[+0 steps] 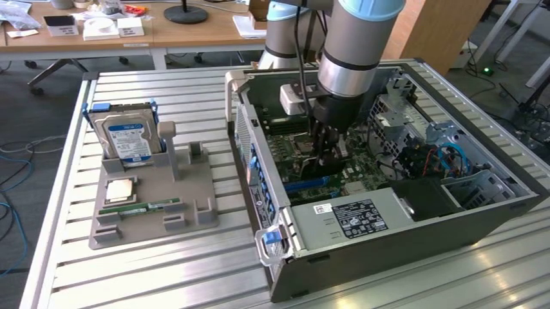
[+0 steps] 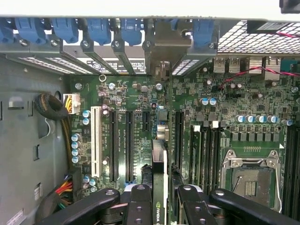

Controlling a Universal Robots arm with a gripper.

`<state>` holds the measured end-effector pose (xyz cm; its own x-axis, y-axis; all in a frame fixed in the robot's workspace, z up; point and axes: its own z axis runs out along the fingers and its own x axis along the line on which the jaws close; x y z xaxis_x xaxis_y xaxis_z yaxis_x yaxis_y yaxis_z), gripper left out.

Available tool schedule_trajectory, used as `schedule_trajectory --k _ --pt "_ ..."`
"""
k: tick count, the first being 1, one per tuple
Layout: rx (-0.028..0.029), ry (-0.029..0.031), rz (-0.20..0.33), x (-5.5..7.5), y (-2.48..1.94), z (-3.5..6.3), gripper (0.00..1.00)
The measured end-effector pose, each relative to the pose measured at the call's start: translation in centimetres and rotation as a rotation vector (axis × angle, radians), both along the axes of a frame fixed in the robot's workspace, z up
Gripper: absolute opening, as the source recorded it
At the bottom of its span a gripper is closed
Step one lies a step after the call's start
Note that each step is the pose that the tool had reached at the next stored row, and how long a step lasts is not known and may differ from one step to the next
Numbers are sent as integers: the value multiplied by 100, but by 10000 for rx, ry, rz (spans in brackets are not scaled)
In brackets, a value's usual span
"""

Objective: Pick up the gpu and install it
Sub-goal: 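Insert the gpu into the slot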

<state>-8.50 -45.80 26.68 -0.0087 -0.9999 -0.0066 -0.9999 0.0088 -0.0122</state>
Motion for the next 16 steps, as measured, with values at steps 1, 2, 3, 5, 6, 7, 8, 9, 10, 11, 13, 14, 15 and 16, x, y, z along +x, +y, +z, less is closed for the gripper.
schedule_trajectory --k 1,2,3,5,6,7,8,9,10,11,13,14,15,16 --pt "-6 0 0 -1 0 -3 26" --pt "-11 0 0 -2 0 -5 26" --pt "-14 1 0 -2 0 -6 26" --pt "-13 -1 0 -2 0 -7 26" --pt "-13 -1 0 -3 0 -7 26" --pt "-13 -1 0 -3 0 -8 26" --pt "-12 -1 0 -3 0 -10 26" --pt "-10 -2 0 -2 1 -14 26" --pt "-10 -2 0 -2 1 -18 26" --pt "-12 -1 0 -3 1 -22 26" --pt "-14 0 -1 -3 0 -28 26" --pt "-14 -1 0 -3 0 -30 26" --pt "-12 -2 0 -4 0 -35 26" --pt "-12 -3 0 -4 0 -39 26"
